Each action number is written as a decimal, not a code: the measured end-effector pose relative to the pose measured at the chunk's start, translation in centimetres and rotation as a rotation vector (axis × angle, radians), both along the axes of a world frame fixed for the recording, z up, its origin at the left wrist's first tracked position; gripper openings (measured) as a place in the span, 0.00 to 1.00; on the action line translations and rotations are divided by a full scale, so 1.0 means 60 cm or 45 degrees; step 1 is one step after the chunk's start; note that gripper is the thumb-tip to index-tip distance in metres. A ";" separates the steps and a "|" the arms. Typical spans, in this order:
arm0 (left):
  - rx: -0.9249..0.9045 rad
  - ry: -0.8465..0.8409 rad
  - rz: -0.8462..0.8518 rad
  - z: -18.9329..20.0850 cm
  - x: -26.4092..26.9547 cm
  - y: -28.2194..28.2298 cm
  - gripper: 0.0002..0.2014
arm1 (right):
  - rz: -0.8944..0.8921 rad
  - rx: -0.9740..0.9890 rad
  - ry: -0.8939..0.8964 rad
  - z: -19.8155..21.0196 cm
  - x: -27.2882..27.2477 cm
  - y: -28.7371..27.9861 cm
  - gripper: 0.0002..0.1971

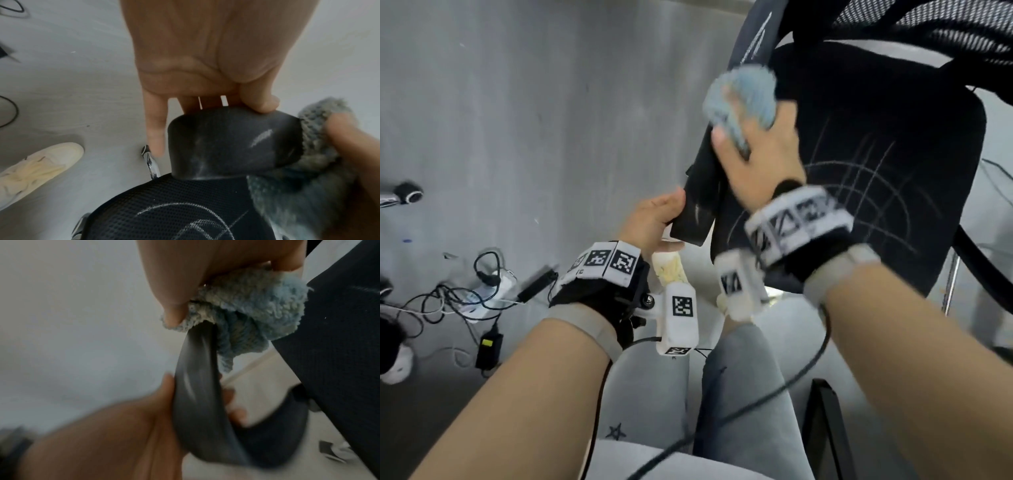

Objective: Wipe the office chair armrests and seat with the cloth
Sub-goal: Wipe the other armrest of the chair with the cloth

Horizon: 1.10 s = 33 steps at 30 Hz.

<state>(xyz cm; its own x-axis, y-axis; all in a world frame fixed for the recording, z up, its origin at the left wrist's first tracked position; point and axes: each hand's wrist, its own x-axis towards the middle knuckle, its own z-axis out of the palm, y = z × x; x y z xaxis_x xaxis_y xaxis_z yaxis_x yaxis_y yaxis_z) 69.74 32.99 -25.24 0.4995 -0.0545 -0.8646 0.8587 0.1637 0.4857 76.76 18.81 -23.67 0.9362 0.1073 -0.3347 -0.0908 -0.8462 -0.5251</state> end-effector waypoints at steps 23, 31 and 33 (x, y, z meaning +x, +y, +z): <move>-0.468 0.041 0.257 0.011 0.014 -0.008 0.39 | 0.609 -0.128 -0.029 -0.003 -0.133 -0.016 0.20; -0.202 0.032 0.020 -0.001 0.016 0.001 0.45 | 0.103 -0.062 -0.181 -0.002 -0.046 -0.006 0.22; -0.268 0.043 0.056 0.003 0.016 0.001 0.46 | 0.312 -0.058 -0.120 -0.004 -0.103 0.004 0.25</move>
